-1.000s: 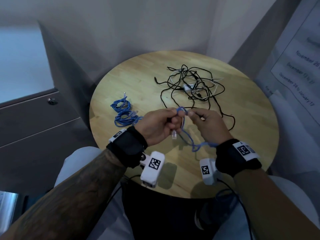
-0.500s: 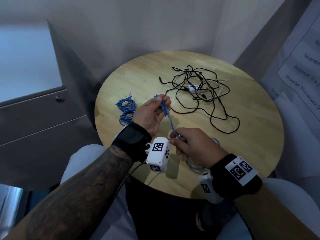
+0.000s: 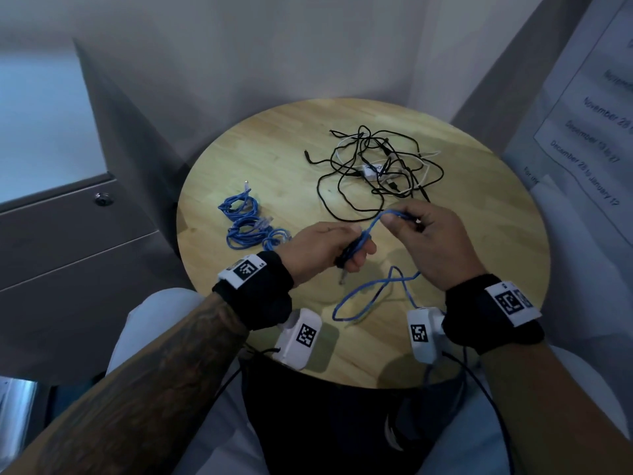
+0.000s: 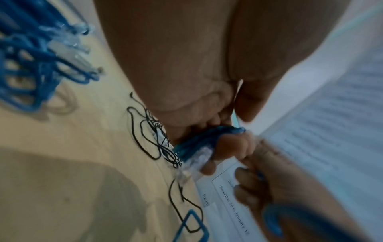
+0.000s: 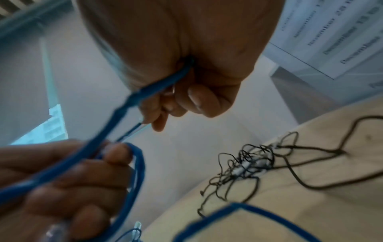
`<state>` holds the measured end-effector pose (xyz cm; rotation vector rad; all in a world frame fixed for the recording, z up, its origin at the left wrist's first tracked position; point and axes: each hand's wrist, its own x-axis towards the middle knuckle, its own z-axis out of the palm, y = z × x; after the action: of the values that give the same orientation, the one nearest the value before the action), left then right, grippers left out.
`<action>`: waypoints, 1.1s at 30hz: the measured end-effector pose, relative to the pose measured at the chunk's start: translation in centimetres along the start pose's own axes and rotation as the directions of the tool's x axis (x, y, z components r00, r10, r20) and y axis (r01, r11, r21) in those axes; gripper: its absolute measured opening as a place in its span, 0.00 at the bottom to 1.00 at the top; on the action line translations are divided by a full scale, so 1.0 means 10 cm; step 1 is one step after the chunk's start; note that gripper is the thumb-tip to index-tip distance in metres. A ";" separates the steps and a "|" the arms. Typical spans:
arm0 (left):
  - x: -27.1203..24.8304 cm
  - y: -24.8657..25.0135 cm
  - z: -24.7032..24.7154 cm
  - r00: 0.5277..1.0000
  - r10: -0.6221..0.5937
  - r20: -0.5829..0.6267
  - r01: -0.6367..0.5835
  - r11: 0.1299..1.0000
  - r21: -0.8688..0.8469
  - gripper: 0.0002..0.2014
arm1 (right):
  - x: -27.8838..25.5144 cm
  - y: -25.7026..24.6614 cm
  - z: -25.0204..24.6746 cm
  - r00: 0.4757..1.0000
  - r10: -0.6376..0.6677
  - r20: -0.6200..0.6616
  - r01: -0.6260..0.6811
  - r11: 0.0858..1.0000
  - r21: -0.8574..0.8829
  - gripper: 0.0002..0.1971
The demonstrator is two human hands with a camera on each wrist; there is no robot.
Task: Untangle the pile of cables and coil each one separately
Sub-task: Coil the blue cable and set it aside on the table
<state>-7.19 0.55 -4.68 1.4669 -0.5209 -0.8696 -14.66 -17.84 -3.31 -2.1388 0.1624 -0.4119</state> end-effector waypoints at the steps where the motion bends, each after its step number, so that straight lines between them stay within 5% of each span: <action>1: -0.01 0.02 0.01 0.999 -0.011 0.034 0.013 0.999 -0.048 0.16 | 0.02 0.05 0.01 1.000 0.013 0.006 -0.013 1.000 0.000 0.05; 5: -0.04 0.08 -0.03 0.997 -0.065 0.050 0.079 0.935 -0.347 0.15 | 0.00 0.17 0.20 0.997 0.018 0.074 -0.014 0.998 -0.062 0.12; 9: -0.03 0.17 -0.21 1.000 0.013 0.002 -0.007 0.632 -0.775 0.13 | -0.10 0.16 0.50 0.983 0.056 0.175 -0.021 0.980 -0.195 0.16; 12: -0.02 0.20 -0.29 0.995 0.034 -0.091 -0.095 0.556 -0.826 0.13 | -0.18 0.00 0.69 0.934 0.112 0.340 -0.039 0.976 -0.214 0.16; 20: 0.09 0.05 -0.38 0.893 0.015 -0.450 -0.338 0.684 -0.647 0.07 | -0.29 -0.26 0.62 0.845 0.083 0.528 0.173 0.893 -0.416 0.15; 23: 0.07 0.04 -0.36 0.817 0.114 -0.565 -0.336 0.890 -0.307 0.07 | -0.34 -0.34 0.52 0.878 -0.054 0.476 0.184 0.955 -0.231 0.10; 25: 0.04 0.02 -0.29 0.827 0.234 -0.512 -0.269 0.963 0.005 0.06 | -0.29 -0.36 0.43 0.947 -0.072 0.314 0.090 0.995 -0.043 0.10; 28: 0.04 -0.04 -0.18 0.904 0.287 -0.318 -0.191 0.935 0.300 0.08 | -0.18 -0.38 0.22 0.980 -0.002 0.197 -0.020 0.994 0.111 0.08; 33: -0.02 0.00 -0.06 0.985 0.148 -0.084 -0.133 0.977 0.164 0.17 | -0.05 -0.18 -0.01 0.998 0.000 0.067 -0.003 0.999 0.035 0.10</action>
<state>-6.83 1.03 -4.66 1.5871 -0.6253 -0.6547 -15.22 -16.79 -1.89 -2.1150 0.1180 -0.3397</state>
